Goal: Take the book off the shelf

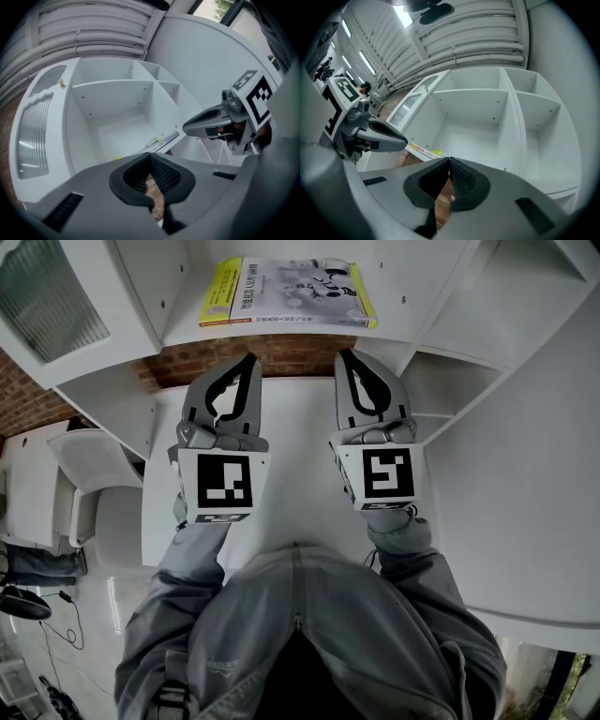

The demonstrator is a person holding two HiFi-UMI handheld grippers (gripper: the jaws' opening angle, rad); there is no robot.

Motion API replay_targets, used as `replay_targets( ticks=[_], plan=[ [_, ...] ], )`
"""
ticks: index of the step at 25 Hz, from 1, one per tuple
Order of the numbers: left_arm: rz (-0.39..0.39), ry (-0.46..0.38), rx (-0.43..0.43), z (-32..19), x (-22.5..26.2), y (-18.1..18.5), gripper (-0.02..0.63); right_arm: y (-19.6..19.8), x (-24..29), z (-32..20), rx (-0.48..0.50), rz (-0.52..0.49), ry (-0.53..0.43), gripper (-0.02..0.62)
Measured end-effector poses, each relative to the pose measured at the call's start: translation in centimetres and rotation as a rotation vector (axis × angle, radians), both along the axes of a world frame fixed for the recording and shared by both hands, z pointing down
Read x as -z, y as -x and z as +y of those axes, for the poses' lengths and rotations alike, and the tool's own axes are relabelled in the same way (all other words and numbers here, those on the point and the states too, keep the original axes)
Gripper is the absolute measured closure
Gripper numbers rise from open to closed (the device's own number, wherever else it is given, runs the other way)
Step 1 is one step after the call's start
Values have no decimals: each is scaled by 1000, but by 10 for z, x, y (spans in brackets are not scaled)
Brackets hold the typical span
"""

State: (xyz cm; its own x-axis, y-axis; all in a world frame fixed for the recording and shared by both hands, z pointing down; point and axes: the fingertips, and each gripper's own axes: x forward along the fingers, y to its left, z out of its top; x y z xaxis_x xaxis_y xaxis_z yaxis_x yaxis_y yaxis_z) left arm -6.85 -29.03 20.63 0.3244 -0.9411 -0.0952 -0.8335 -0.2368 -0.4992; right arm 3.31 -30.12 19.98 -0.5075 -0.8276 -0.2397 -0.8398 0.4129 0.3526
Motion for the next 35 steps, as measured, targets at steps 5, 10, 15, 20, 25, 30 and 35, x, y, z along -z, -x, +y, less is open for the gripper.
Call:
replay_targets(
  ticks=[5,10,15,20,25,30,35],
  plan=[
    [-104,-29,35,-8,3,1,598,9,6,-7,-11,147,-51,569],
    [-273,-86,78,-14,8,0,598,16,8,-13,-36,318,-75,569],
    [-387,-111,75,-22,11,-3,597,17,4,-23,-30,375,-77,569],
    [-465,-93,52,-30,15,-3,593,22,2,-29,-1,489,-85,568],
    [-537,-65,33,-38,15,-3,492,21,6,-34,6,556,-89,529],
    [-573,-46,26,-45,14,-3,489,25,-1,-42,38,665,-52,442],
    [-605,-16,1,-53,11,-4,472,29,-7,-52,60,771,-30,399]
  ],
)
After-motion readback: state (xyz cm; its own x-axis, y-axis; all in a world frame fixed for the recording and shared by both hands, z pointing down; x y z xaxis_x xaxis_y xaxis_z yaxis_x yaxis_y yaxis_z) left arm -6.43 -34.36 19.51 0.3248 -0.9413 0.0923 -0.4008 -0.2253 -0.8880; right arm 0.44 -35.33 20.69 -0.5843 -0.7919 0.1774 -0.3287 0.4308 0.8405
